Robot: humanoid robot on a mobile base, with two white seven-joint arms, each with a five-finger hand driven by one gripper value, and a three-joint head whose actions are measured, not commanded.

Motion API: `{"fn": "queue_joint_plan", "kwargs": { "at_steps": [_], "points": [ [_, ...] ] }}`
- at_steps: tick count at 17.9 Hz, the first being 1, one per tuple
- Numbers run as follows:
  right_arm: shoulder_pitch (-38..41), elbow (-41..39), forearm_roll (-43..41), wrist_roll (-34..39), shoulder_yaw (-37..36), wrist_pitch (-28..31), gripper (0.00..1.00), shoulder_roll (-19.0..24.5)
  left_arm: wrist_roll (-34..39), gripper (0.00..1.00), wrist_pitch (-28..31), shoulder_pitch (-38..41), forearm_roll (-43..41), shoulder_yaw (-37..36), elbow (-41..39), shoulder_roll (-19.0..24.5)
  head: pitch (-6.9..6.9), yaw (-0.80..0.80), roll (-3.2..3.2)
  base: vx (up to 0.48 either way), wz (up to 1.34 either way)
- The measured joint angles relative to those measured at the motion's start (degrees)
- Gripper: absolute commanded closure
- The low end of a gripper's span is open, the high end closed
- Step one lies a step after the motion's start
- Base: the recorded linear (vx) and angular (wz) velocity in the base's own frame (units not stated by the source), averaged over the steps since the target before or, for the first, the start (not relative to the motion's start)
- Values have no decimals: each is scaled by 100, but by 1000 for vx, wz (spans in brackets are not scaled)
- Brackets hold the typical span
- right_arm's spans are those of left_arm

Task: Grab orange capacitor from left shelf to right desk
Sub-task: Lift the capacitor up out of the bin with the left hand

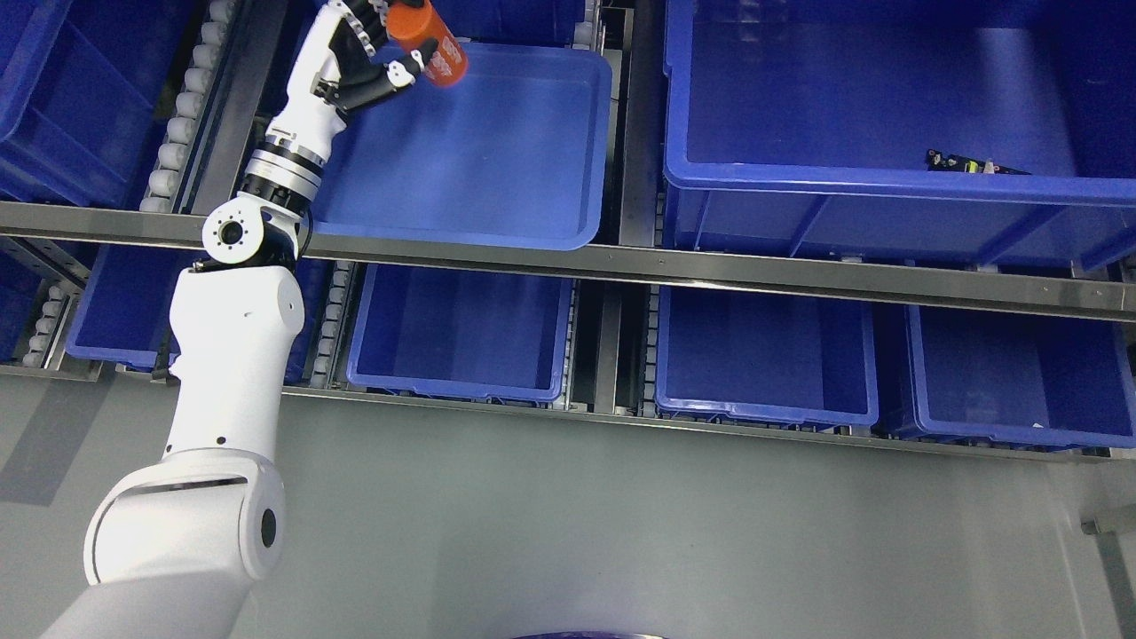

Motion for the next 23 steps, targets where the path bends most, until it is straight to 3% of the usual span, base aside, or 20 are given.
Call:
{"fn": "queue_joint_plan", "kwargs": {
  "at_steps": [4, 8, 23],
  "points": [
    [0, 0, 0, 0, 0, 7, 0, 0, 1582, 99, -242, 173, 73, 23, -716, -74, 0, 0, 0, 0, 0],
    [0, 0, 0, 0, 0, 33, 0, 0, 2309, 99, -298, 615, 97, -134, -1481, -116, 0, 0, 0, 0, 0],
    [0, 0, 0, 0, 0, -6, 0, 0, 2500, 99, -57, 1615, 117, -262, -3431, -181, 0, 0, 0, -29, 21]
  ]
}}
